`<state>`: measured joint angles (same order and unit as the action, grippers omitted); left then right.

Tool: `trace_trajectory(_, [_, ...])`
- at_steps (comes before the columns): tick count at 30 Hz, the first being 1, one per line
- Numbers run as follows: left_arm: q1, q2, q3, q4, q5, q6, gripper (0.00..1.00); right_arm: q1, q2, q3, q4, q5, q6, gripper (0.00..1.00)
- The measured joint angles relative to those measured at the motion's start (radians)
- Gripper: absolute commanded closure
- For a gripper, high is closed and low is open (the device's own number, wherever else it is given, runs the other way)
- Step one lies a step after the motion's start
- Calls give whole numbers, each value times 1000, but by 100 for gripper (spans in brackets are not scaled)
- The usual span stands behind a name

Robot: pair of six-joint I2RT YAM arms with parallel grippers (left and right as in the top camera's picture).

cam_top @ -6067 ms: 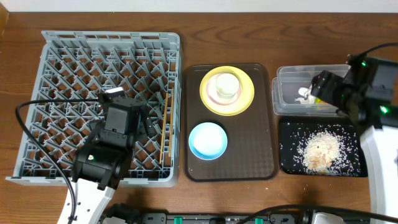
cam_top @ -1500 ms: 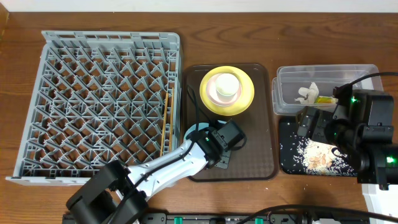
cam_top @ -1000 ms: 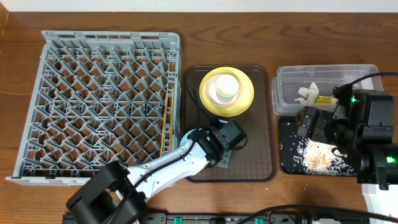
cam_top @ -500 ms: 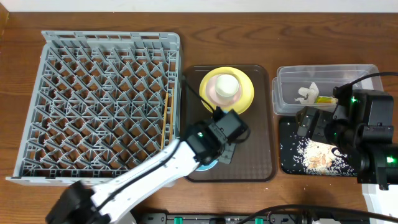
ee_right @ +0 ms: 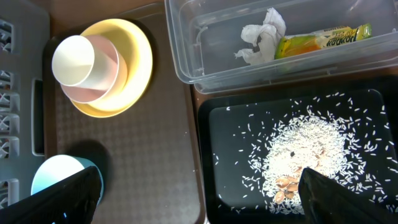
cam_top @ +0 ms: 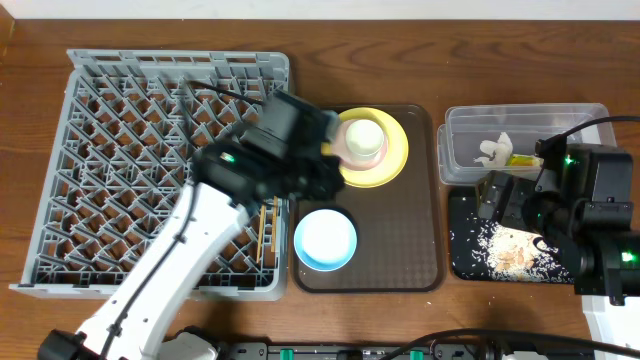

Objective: Sort waste into correct bins and load items into the dishwasher
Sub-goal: 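Lift the blue bowl with the left gripper and tilt it over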

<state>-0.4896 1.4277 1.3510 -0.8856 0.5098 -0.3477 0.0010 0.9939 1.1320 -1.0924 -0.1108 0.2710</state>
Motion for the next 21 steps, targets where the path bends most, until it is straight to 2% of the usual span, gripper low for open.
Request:
trace_trajectory(8, [319,1,2,63,314,42,92,0,0,0,0,0,0,1])
trace_trajectory(9, [336,2,2,46,342,53,89,0,0,0,0,0,0,1])
trace_trajectory(10, [344,2,2,16,365,72,72,0,0,0,0,0,0,1])
trace_trajectory(11, [342,2,2,-14,380,97,59,0,0,0,0,0,0,1])
trace_trajectory(14, [298,2,2,-113,363,145,48,0,0,0,0,0,0,1])
trace_trajectory(17, [193,2,-6,-166,257,173,36,0,0,0,0,0,0,1])
trace_trajectory(21, [37,2,-55,-141,116,164,34,0,0,0,0,0,0,1])
